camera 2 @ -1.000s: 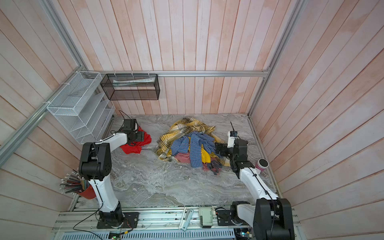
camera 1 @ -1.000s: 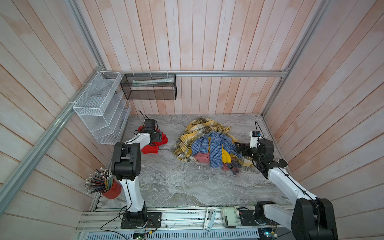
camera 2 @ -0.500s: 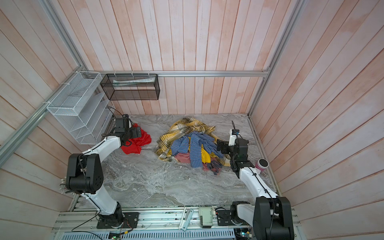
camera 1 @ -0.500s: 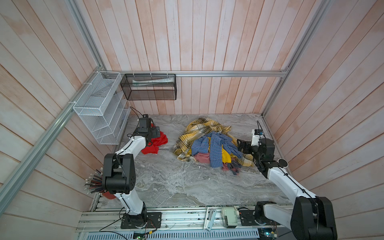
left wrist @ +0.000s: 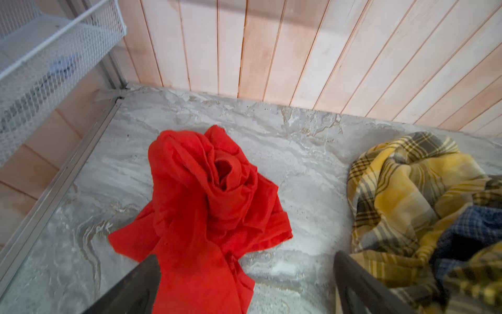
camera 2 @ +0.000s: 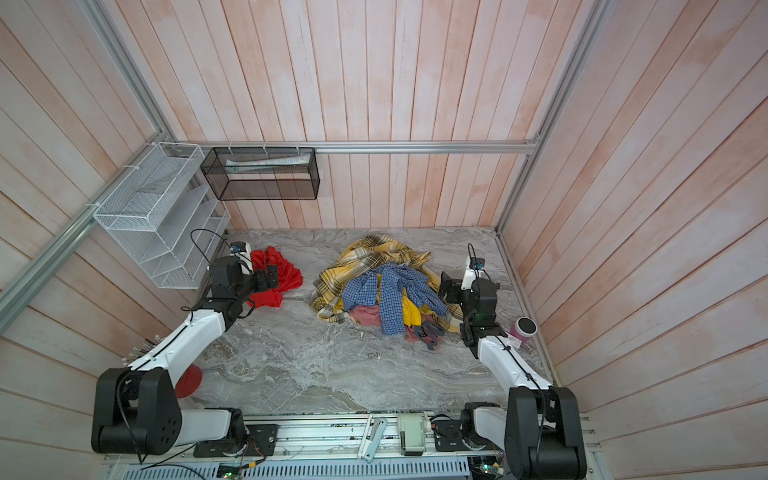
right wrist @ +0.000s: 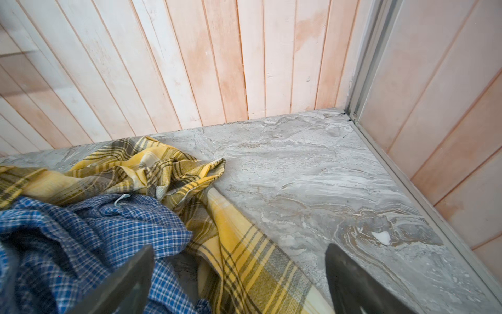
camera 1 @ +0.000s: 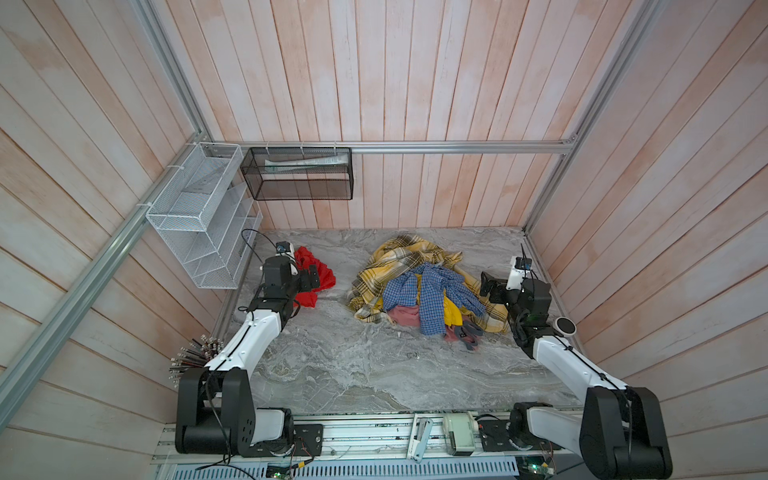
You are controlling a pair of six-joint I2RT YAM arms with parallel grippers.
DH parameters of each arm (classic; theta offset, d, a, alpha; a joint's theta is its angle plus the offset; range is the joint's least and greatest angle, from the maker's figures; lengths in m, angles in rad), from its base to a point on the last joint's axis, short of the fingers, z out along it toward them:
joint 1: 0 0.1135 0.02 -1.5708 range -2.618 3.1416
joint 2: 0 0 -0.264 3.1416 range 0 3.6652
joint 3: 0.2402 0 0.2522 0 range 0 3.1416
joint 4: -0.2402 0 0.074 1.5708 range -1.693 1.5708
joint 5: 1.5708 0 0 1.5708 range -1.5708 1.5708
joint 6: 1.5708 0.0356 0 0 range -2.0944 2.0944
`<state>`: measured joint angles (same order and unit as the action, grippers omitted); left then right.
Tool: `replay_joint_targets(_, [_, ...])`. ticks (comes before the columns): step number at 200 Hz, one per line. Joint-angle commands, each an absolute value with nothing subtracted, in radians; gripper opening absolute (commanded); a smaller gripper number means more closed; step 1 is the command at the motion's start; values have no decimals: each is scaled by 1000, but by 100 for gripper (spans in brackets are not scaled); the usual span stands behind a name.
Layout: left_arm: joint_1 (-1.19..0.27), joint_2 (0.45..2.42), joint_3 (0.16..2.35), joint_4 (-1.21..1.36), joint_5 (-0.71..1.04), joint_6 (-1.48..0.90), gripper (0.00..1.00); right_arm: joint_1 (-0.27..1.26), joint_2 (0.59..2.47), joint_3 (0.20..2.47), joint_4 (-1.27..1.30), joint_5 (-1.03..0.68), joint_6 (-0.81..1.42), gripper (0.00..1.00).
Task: Pick out a specific cloth from the pile
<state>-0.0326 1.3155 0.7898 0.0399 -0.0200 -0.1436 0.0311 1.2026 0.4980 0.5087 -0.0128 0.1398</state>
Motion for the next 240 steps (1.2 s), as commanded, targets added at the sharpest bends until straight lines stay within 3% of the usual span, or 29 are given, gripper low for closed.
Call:
replay_joint_targets(1, [-28, 1247, 672, 198, -113, -153, 100, 24, 1248, 436, 669, 84, 99, 98])
replay_joint_targets(67, [-28, 1237, 483, 441, -269, -136, 100, 18, 1395, 247, 1107, 186, 40, 98])
replay_joint_targets(131, [-28, 1323, 333, 822, -276, -61, 100, -13, 1560, 211, 1335, 108, 26, 98])
replay_joint_targets(167, [-26, 1454, 298, 1015, -186, -31, 100, -17, 1524, 240, 1222, 95, 26, 98])
replay_joint_targets(185, [-26, 1585, 246, 1269, -164, -1, 100, -17, 1525, 239, 1222, 95, 26, 98])
replay_joint_targets(198, [-18, 1523, 278, 1097, -112, -24, 100, -17, 1523, 242, 1214, 93, 25, 98])
replay_joint_targets(240, [-8, 1551, 278, 1148, -87, -14, 100, -17, 1523, 241, 1216, 95, 26, 98])
